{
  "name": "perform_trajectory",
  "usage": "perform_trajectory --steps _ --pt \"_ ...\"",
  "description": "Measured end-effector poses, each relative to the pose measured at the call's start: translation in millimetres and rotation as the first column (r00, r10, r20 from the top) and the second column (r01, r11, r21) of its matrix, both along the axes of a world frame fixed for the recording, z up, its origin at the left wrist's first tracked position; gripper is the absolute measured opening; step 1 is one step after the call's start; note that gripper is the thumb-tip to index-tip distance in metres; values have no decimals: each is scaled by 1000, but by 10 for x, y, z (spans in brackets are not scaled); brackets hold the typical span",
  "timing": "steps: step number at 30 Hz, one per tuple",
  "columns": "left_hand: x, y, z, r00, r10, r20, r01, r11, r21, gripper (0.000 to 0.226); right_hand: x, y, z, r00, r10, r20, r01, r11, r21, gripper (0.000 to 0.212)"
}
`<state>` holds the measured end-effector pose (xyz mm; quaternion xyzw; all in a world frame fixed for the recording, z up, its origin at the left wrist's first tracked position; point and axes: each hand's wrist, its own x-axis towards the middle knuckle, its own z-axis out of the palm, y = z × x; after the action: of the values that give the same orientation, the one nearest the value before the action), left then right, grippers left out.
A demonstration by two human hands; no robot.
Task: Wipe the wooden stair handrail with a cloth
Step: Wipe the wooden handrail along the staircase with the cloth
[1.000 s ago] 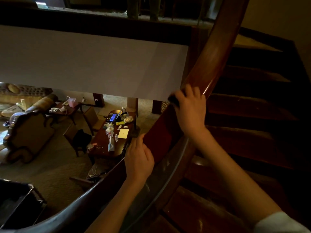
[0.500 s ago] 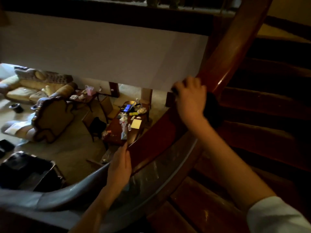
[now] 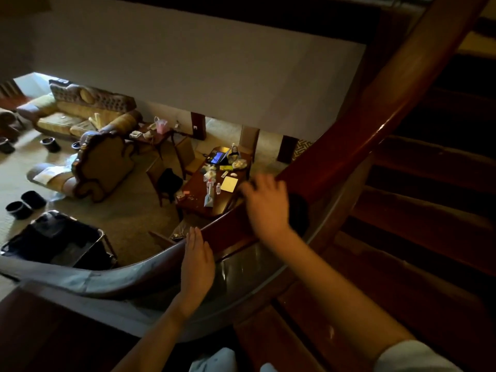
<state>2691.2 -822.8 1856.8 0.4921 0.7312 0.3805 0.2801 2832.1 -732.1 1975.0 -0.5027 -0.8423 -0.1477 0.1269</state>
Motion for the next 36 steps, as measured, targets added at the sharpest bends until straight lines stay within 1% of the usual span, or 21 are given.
perform_trajectory --steps 2,4,6,8,11,13,14,15,16,17,18,19,20,22,23,24,27,29,32,34,36 --pt "111 47 129 999 3 51 -3 1000 7 52 279 300 345 973 -203 -111 209 977 45 43" --pt "231 84 282 995 -77 65 71 994 89 52 616 552 729 893 -369 -257 420 889 184 33" --pt "323 135 429 982 -159 98 140 974 181 52 665 574 788 860 -402 -314 480 846 234 29" --pt "377 203 550 958 -214 189 164 955 249 51 493 461 640 896 -367 -250 423 876 233 32" --pt "418 327 669 917 -209 339 114 954 279 46 158 205 295 956 -283 -78 287 956 58 47" --pt "414 422 700 907 -185 379 78 957 280 44 -89 69 72 984 -148 -95 143 988 -56 43" --pt "401 467 711 893 -182 412 62 955 289 43 -181 50 52 977 -86 -196 68 993 -94 39" --pt "381 516 731 869 -186 459 46 953 300 42 -247 61 87 919 -49 -391 -12 988 -154 36" --pt "359 572 762 830 -194 522 28 951 308 41 -290 100 158 773 -69 -631 -129 957 -262 32" --pt "327 639 808 773 -209 599 14 950 313 40 -305 128 271 532 -146 -834 -299 889 -347 29" --pt "298 722 868 704 -240 668 15 946 325 42 -294 168 365 281 -258 -924 -457 811 -365 26" --pt "263 814 934 629 -290 722 36 938 345 47 -275 212 442 105 -355 -929 -550 758 -352 25" --pt "225 916 1006 567 -334 753 83 932 352 56 -254 259 503 17 -398 -917 -589 737 -331 26" --pt "141 1112 1152 473 -423 773 229 906 356 61 -207 330 600 -39 -392 -919 -594 749 -294 28" --pt "125 1227 1218 445 -456 770 298 887 353 52 -175 369 645 -18 -350 -937 -560 780 -280 28" --pt "120 1346 1258 423 -485 765 351 867 354 42 -120 417 673 70 -288 -955 -489 825 -284 27" --pt "93 1620 1310 375 -499 781 393 849 353 35 127 575 675 551 -143 -822 -47 978 -202 27" --pt "103 1758 1275 454 -464 761 346 878 330 34 279 598 647 713 -175 -679 233 973 -6 24" --pt "252 1915 1164 525 -500 689 312 866 391 28 346 531 511 733 -317 -602 517 835 189 28" --pt "406 1991 1107 561 -567 603 353 823 445 31 311 524 432 689 -404 -601 647 717 259 32" --pt "588 2094 1037 529 -618 581 416 786 457 31 263 564 422 630 -483 -608 737 618 274 37"
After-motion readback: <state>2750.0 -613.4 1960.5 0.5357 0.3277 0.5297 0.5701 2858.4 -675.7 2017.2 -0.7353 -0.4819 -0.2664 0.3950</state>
